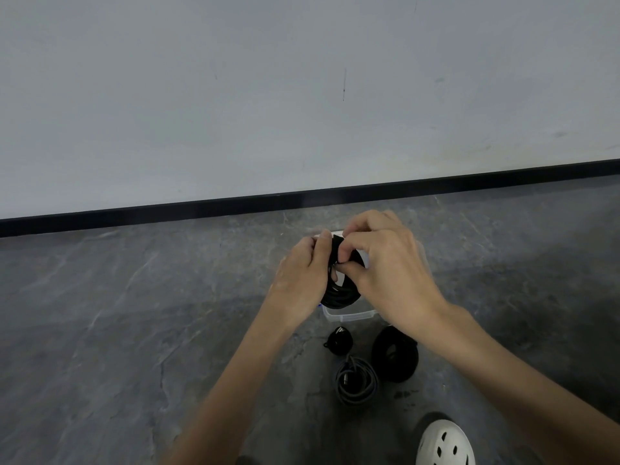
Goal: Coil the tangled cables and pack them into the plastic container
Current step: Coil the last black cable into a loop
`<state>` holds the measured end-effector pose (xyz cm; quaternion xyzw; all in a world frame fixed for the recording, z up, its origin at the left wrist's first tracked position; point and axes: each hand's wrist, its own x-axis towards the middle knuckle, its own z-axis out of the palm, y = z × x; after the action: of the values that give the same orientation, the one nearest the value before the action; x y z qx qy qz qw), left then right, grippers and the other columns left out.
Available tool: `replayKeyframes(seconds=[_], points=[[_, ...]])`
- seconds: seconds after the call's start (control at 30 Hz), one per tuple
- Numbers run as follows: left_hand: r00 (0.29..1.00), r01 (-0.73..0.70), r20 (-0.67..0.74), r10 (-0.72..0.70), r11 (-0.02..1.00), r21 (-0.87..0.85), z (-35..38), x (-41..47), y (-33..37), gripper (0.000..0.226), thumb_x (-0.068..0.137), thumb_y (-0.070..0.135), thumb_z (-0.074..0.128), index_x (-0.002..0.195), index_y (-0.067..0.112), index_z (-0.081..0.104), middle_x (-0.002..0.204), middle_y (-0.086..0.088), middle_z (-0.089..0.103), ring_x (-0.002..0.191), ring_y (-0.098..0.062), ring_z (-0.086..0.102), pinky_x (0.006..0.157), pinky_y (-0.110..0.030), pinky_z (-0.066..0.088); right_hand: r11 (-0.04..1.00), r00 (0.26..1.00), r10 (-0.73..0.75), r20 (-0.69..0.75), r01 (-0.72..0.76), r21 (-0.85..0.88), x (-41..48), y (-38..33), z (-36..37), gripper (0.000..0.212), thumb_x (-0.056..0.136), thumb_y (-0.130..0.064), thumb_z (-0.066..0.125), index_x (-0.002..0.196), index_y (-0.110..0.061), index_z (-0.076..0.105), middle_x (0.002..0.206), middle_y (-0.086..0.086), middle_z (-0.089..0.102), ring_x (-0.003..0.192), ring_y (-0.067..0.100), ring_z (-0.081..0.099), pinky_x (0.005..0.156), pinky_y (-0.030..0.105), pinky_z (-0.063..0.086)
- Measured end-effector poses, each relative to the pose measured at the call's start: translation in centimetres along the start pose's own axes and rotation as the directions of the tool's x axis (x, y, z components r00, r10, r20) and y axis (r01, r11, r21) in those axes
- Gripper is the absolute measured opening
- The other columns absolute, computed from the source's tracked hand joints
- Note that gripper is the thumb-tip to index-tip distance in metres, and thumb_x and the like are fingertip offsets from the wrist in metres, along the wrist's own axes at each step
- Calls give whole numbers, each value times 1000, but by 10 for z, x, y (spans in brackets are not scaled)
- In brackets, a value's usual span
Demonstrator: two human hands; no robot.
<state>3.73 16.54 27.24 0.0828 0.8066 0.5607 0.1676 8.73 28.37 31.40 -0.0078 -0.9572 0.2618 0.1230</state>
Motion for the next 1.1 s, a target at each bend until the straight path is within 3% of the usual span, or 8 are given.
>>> replayKeyframes(seconds=[0.13, 0.37, 0.47, 0.57, 0.63, 0.7, 0.9, 1.1], points=[[999, -35, 12, 34, 998, 49, 4, -1, -2, 40, 100, 45, 37, 73, 25, 58, 54, 10, 59, 51, 0, 52, 59, -26, 38, 978, 988, -44, 149, 73, -193, -3, -2, -8, 7, 86, -6, 66, 86, -14, 68, 106, -8, 54, 105, 11, 42, 64, 21, 30], [995, -104, 24, 102, 981, 165, -1, -6, 1, 40, 96, 48, 37, 73, 21, 56, 54, 9, 57, 46, 0, 49, 49, -16, 32, 974, 985, -103, 136, 128, -188, -4, -1, -11, 10, 83, 1, 66, 79, -7, 65, 97, 0, 59, 98, 16, 47, 68, 22, 31], [982, -187, 46, 182, 949, 254, 0, -8, 4, 33, 98, 42, 38, 75, 25, 52, 58, 5, 54, 51, -1, 50, 50, -13, 37, 988, 984, -108, 142, 122, -95, -2, 6, -12, 13, 79, 6, 68, 76, -6, 66, 99, 3, 59, 98, 17, 48, 74, 23, 38], [968, -250, 94, 232, 923, 292, 0, -9, 7, 33, 101, 37, 37, 77, 24, 54, 57, 6, 51, 56, -4, 51, 56, -12, 38, 994, 989, 10, 147, -26, 109, 5, 14, -17, 9, 77, 0, 76, 73, -6, 70, 101, -1, 63, 100, 13, 56, 88, 19, 41], [961, -274, 129, 246, 918, 286, 1, -11, 8, 37, 103, 35, 36, 81, 17, 59, 57, 4, 50, 60, -9, 52, 58, -15, 39, 950, 973, 104, 208, -159, 268, 8, 17, -22, 11, 72, -1, 80, 70, -7, 72, 93, -1, 71, 90, 11, 66, 90, 26, 51], [956, -286, 144, 254, 915, 286, 1, -12, 7, 40, 104, 35, 33, 81, 16, 60, 57, 4, 51, 62, -8, 53, 63, -11, 38, 899, 947, 173, 271, -264, 349, 10, 18, -25, 15, 68, 1, 83, 67, -9, 72, 85, 3, 75, 79, 10, 71, 82, 30, 58], [938, -336, 162, 305, 916, 221, 5, -16, 4, 37, 104, 28, 36, 82, 13, 62, 57, 8, 51, 57, -4, 53, 58, -11, 38, 703, 862, 334, 382, -498, 508, 14, 34, -25, 30, 49, 7, 90, 63, -8, 68, 76, 6, 75, 76, 19, 74, 75, 35, 60], [930, -345, 201, 309, 922, 178, 11, -13, 2, 34, 104, 31, 36, 80, 21, 59, 59, 7, 54, 56, -2, 53, 57, -12, 39, 502, 830, 266, 490, -553, 665, 13, 53, -23, 40, 50, 13, 85, 79, -7, 66, 79, 9, 74, 76, 17, 73, 67, 23, 55]])
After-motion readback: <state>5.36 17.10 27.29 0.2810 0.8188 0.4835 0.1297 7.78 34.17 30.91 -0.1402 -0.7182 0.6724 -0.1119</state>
